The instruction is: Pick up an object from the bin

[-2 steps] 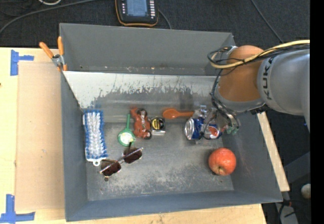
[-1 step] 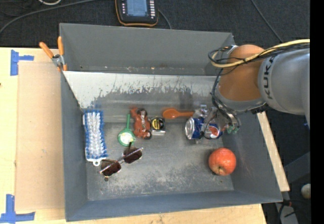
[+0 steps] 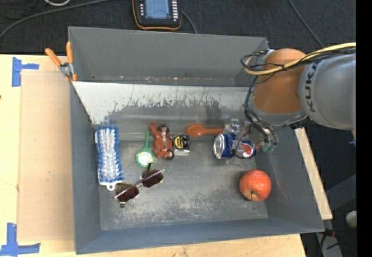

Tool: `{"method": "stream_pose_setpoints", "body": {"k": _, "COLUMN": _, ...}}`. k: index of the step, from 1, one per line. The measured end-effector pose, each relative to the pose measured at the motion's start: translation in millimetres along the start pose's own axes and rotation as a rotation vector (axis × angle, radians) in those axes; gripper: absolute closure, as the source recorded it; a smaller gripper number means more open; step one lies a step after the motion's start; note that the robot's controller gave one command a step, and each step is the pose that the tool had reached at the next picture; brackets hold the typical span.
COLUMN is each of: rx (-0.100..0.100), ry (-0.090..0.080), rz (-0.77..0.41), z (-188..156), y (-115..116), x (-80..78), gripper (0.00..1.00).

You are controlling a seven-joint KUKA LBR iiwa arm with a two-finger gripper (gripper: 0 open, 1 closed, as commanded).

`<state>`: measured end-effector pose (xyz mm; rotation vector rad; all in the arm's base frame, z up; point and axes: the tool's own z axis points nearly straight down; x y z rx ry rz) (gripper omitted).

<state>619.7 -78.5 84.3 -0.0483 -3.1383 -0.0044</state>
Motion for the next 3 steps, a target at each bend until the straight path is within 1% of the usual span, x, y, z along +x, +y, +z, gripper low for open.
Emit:
{"method": "stream_pose_setpoints", "body": {"k": 2, "rx": 0.0, "ry": -0.003, "rz": -0.001, "z": -22, "y": 0, "x": -0.4, "gripper": 1.0}}
{"method": "stream_pose_setpoints", "body": {"k": 3, "rx": -0.001, "ry": 0.004, "rz": -0.001, "z": -42, "y": 1, "x": 1.3, "gripper": 1.0}}
